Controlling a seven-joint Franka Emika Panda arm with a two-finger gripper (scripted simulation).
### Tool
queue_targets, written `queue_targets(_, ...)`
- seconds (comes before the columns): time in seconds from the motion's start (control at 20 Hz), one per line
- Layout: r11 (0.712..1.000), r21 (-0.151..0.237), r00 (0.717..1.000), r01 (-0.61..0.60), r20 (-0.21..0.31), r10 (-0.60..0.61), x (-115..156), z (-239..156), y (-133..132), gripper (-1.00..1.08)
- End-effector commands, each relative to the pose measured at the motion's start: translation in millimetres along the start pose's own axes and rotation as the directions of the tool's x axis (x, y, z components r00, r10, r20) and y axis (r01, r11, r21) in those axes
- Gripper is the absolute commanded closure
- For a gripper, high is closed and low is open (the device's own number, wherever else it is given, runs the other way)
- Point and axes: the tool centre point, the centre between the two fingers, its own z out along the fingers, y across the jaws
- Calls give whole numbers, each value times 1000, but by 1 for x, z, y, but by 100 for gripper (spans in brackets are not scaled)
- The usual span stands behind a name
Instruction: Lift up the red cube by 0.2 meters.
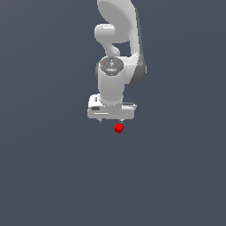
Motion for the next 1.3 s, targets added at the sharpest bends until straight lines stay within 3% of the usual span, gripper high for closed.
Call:
queue_targets(0.0, 1000, 0, 1000, 0, 0, 0, 0, 0, 0, -92)
queue_targets(0.35, 999, 2, 999, -33, -1, 33, -3, 8, -2, -92)
queue_targets(0.75, 989, 7, 989, -150, -4, 150, -14, 37, -11, -92)
queue_targets(1.25, 926, 19, 926, -377, -8, 377, -30, 95, -32, -92)
